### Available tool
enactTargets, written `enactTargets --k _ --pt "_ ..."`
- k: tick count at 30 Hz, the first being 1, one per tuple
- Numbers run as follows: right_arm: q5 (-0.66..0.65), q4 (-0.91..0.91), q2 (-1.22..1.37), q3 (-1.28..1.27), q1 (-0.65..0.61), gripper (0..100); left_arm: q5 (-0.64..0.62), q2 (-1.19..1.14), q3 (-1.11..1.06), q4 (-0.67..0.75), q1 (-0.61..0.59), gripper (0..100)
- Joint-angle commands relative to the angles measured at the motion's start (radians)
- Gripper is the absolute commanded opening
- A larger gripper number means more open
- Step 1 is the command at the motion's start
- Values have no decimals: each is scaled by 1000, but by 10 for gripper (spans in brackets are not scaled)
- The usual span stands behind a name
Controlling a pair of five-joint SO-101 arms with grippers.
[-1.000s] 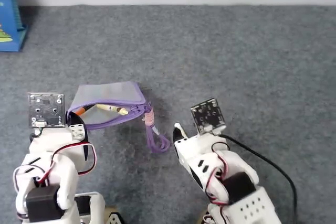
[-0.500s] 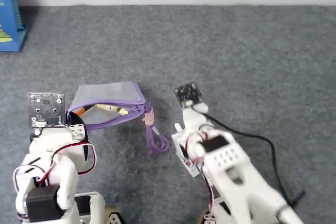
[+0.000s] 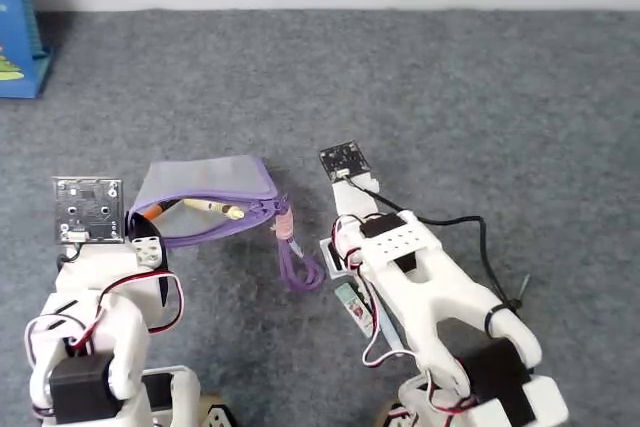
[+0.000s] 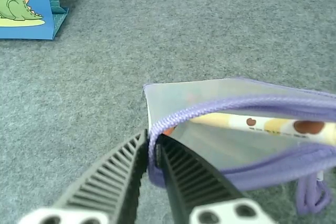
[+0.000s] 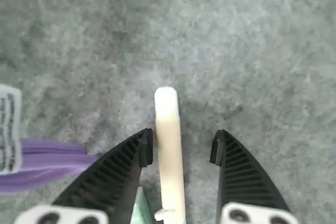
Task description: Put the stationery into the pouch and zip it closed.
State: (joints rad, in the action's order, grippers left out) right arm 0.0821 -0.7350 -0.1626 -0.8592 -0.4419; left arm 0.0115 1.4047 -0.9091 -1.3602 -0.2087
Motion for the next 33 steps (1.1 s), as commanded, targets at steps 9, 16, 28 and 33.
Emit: enactTargets --k 9,16,28,33 --pt "-11 22 88 68 -8 110 -9 -11 10 6 -9 12" --pt "-11 12 50 80 8 9 -9 -11 10 6 -9 12" --pt "-87 12 -608 -180 2 6 -9 -8 1 6 -9 12" --pt "-83 -27 -852 -192 -44 6 -9 -8 1 6 -9 12"
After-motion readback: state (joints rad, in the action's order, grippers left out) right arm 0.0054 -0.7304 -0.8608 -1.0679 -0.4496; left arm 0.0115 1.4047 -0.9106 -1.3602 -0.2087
